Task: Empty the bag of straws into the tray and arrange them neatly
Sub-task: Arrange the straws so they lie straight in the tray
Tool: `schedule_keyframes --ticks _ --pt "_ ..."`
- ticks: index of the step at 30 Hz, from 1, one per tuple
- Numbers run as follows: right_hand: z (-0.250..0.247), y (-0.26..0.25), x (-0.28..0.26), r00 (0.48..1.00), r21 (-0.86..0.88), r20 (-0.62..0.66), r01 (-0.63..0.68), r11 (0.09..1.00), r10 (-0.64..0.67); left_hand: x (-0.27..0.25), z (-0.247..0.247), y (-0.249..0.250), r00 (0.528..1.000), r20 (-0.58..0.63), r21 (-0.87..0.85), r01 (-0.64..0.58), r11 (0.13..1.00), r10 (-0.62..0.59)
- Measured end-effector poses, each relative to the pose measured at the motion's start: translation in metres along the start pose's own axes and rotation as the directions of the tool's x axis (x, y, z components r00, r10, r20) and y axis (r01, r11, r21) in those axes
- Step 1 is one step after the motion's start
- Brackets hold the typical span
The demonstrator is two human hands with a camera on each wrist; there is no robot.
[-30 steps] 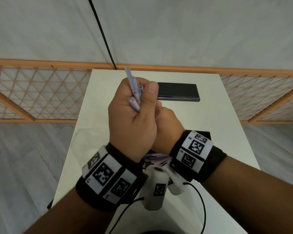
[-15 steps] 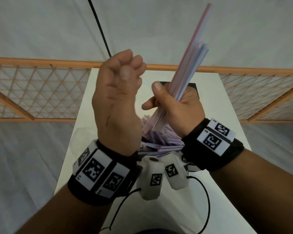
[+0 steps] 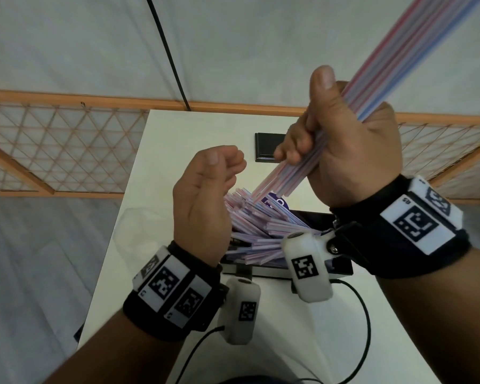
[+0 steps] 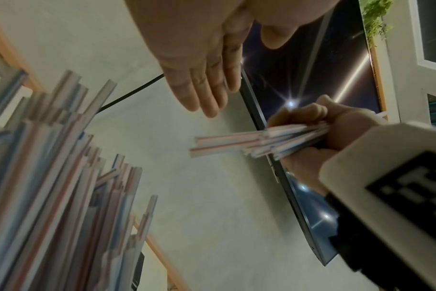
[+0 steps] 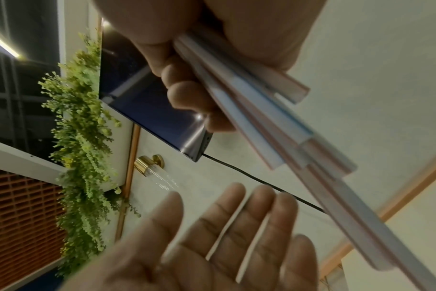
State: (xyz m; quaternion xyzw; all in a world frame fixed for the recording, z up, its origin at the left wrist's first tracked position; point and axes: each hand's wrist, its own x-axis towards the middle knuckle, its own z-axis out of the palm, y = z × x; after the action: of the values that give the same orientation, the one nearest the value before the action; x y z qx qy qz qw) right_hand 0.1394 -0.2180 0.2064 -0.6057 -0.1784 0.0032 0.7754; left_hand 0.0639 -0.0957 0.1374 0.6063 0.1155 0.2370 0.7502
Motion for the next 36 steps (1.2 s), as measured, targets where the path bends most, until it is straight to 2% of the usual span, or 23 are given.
schedule_keyframes --ticks 3,6,10,12,15,17,19,21,22,24,27,29,31,33,36 --pt "-0.002 -0.011 0.001 0.997 -0.041 -0.001 0.072 0.997 -0.072 0.0 0.0 -0.005 1.0 -0.004 0.001 0.012 1.0 -0.012" --pt "-0.008 -0.006 -0.001 0.992 -0.27 0.029 0.129 0.954 -0.125 0.0 0.0 -0.004 0.999 -0.017 -0.044 0.04 0.998 -0.04" --pt "-0.021 0.018 -0.017 0.992 -0.563 0.126 0.066 0.824 0.007 0.003 -0.002 0.007 0.998 -0.022 -0.211 0.05 0.976 -0.056" --pt "-0.026 0.032 -0.026 0.972 -0.661 0.224 0.093 0.745 0.077 0.003 -0.004 0.016 1.0 -0.031 -0.296 -0.015 0.955 0.006" --pt "-0.036 0.053 -0.037 0.918 -0.779 0.372 0.229 0.584 0.137 0.002 -0.01 0.03 0.983 -0.014 -0.314 -0.179 0.932 0.184" --pt "-0.038 0.063 -0.043 0.89 -0.818 0.416 0.276 0.504 0.186 0.002 -0.011 0.034 0.976 0.03 -0.233 -0.205 0.951 0.218" --pt "-0.035 0.069 -0.047 0.869 -0.838 0.427 0.277 0.471 0.248 0.003 -0.008 0.031 0.967 0.087 0.029 -0.245 0.969 0.241" --pt "-0.032 0.073 -0.049 0.868 -0.85 0.416 0.264 0.455 0.273 0.0 -0.005 0.021 0.947 0.162 0.307 -0.315 0.898 0.277" --pt "-0.034 0.074 -0.05 0.876 -0.853 0.407 0.262 0.452 0.26 -0.003 -0.002 0.016 0.939 0.207 0.369 -0.335 0.867 0.275" --pt "-0.033 0.076 -0.05 0.88 -0.861 0.398 0.261 0.436 0.258 -0.01 -0.004 0.012 0.948 0.224 0.385 -0.3 0.873 0.227" --pt "-0.032 0.074 -0.054 0.891 -0.885 0.356 0.225 0.408 0.281 -0.014 -0.006 0.009 0.956 0.231 0.285 -0.242 0.928 0.179" --pt "-0.031 0.074 -0.056 0.893 -0.904 0.335 0.215 0.369 0.302 -0.016 -0.004 0.006 0.929 0.29 0.347 -0.325 0.88 0.229" --pt "-0.029 0.076 -0.057 0.883 -0.912 0.35 0.244 0.331 0.314 -0.018 0.0 -0.004 0.89 0.347 0.466 -0.437 0.769 0.295" --pt "-0.026 0.079 -0.059 0.859 -0.907 0.372 0.256 0.333 0.352 -0.02 0.005 -0.015 0.866 0.376 0.522 -0.493 0.697 0.331" --pt "-0.033 0.089 -0.066 0.864 -0.896 0.353 0.201 0.397 0.358 -0.022 0.006 -0.024 0.882 0.347 0.522 -0.464 0.716 0.318"
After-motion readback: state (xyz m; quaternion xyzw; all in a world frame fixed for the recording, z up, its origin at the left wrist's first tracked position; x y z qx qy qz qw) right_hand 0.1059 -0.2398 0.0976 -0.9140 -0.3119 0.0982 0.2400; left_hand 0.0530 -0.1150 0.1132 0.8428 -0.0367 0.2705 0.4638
